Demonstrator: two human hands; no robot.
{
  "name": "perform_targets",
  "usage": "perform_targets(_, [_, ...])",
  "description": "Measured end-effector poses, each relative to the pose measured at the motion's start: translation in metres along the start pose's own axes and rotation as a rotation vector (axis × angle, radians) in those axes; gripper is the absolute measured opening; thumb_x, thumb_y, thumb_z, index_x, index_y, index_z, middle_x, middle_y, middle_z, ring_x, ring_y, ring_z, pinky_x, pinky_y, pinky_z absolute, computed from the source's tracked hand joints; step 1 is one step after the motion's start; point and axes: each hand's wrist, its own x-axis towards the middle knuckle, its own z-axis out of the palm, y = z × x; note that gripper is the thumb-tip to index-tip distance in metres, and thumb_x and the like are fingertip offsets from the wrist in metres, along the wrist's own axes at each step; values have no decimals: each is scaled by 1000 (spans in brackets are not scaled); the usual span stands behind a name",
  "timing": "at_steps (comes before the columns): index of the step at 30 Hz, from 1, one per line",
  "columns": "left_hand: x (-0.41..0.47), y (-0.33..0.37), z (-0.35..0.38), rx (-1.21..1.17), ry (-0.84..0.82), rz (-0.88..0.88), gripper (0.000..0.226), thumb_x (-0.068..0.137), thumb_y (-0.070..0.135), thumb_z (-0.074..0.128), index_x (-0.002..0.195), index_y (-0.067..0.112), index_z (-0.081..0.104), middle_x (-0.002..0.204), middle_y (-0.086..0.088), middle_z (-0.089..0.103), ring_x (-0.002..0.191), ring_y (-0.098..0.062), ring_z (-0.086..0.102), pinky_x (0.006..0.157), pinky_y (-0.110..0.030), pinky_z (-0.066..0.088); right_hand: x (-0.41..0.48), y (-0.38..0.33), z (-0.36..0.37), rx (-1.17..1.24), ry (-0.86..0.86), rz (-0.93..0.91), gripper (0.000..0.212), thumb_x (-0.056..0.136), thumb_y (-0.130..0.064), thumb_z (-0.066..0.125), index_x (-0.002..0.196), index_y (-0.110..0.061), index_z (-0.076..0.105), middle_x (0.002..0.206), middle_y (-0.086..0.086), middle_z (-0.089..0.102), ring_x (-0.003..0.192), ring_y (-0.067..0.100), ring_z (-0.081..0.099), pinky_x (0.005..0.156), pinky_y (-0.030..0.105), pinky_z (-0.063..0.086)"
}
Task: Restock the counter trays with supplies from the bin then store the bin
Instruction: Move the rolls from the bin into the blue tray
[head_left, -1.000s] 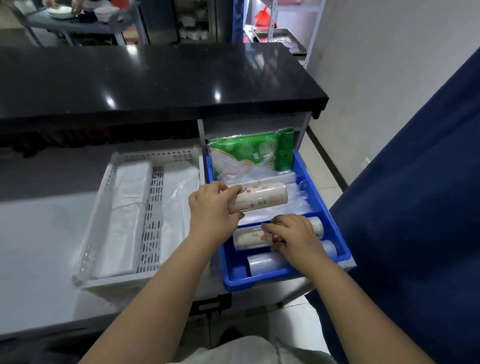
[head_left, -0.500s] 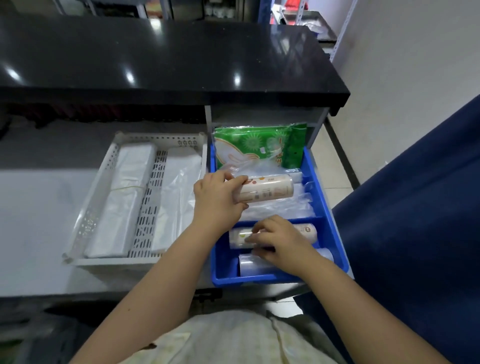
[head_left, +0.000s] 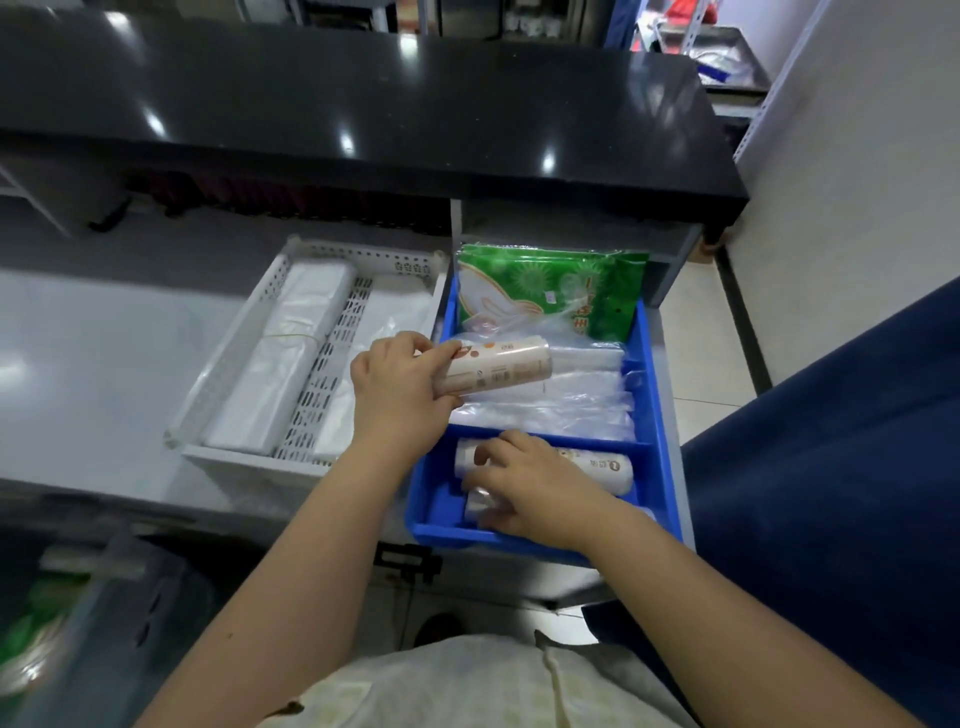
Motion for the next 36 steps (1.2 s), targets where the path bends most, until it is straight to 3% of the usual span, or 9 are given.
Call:
perform_targets(4, [6, 1, -10, 2, 54, -20, 60, 62, 25, 81, 119, 31, 64, 109, -5, 59, 102, -31, 50, 88, -44, 33, -11, 3, -13, 85, 22, 53, 54, 74, -36, 71, 122, -34, 45, 126, -3, 45, 112, 21, 42, 93, 36, 42])
perform_targets(9, [7, 7, -20, 2, 108, -11, 60, 63, 30, 81, 120, 32, 63, 108, -3, 59, 102, -29, 49, 87, -43, 34, -28, 5, -15, 122, 7, 169, 74, 77, -25, 69, 132, -45, 22, 127, -2, 41, 101, 24, 53, 68, 33, 45])
perform_targets(13, [-4, 8, -24, -5, 111, -30, 60, 64, 30, 81, 120, 32, 63, 108, -2, 58, 101, -27, 49, 87, -44, 35, -36, -2, -12, 103, 39, 185, 80, 84, -23, 63, 141, -45, 11, 131, -1, 44, 106, 25, 53, 79, 40, 50])
perform_targets(17, [-22, -3, -22, 3, 84, -85, 60, 64, 30, 80, 121, 32, 62, 108, -2, 57, 102, -26, 48, 88, -45, 34, -36, -16, -11, 297, 198, 324, 62, 81, -27, 67, 130, -38, 29, 128, -3, 54, 111, 21, 53, 91, 37, 44])
perform_targets(20, [-35, -10, -19, 7, 69, -109, 60, 64, 31, 81, 121, 32, 62, 109, -1, 57, 102, -27, 48, 88, -45, 34, -36, -27, -10, 253, 322, 257, 56, 82, -21, 67, 131, -28, 39, 129, -2, 53, 113, 20, 48, 96, 33, 37])
perform_targets(25, [-53, -20, -16, -28, -1, -107, 61, 68, 38, 78, 126, 37, 57, 112, 4, 54, 101, -20, 43, 89, -40, 32, -43, -47, -19, 99, 523, 128, 52, 70, 3, 73, 120, -8, 61, 123, 12, 62, 108, 33, 59, 93, 48, 45])
perform_targets(29, [-59, -26, -18, -50, -100, -47, 62, 69, 42, 77, 127, 38, 55, 113, 5, 53, 102, -18, 44, 83, -35, 27, -55, -49, -34, 89, 644, 244, 55, 67, 8, 74, 119, -6, 62, 125, 13, 61, 111, 33, 58, 97, 50, 43])
perform_targets(32, [-61, -25, -17, -20, -146, 46, 63, 69, 45, 77, 127, 40, 54, 115, 5, 54, 106, -19, 45, 84, -35, 28, -66, -49, -48, 145, 712, 368, 60, 68, 8, 75, 123, -9, 60, 128, 9, 60, 117, 30, 54, 103, 44, 38])
perform_targets(36, [-63, -5, -10, -8, -211, 166, 60, 71, 46, 73, 127, 41, 52, 117, 6, 53, 108, -20, 43, 87, -39, 31, -73, -43, -60, 88, 664, 455, 61, 71, 10, 70, 127, -12, 57, 132, 6, 57, 121, 29, 49, 106, 38, 30])
